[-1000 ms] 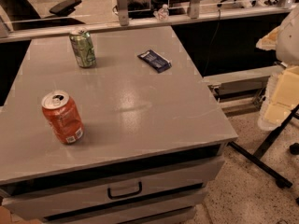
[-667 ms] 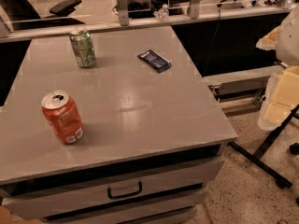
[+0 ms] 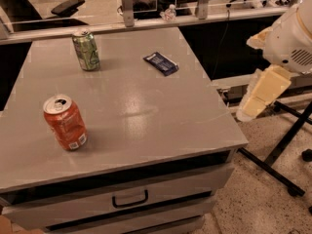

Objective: Move rxbar blueberry near green can

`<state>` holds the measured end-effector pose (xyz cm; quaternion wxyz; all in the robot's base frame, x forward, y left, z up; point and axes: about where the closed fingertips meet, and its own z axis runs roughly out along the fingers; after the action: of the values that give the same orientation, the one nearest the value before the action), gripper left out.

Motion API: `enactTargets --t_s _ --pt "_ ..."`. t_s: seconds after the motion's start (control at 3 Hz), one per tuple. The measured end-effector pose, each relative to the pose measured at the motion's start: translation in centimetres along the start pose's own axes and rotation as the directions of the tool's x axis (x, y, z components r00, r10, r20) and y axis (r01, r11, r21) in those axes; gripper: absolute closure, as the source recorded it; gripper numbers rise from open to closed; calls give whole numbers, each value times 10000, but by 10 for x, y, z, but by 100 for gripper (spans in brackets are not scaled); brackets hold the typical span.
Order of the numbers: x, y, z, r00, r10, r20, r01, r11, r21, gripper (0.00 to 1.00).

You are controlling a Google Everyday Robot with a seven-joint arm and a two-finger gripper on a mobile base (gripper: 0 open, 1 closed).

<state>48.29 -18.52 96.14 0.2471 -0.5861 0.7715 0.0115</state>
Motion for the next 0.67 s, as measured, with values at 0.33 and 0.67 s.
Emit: enactTargets --t_s 0.33,0.67 --pt "-18 -28 26 9838 564 1700 -639 9972 392 0" --pt "-29 -50 48 9438 981 3156 -1281 9889 757 0"
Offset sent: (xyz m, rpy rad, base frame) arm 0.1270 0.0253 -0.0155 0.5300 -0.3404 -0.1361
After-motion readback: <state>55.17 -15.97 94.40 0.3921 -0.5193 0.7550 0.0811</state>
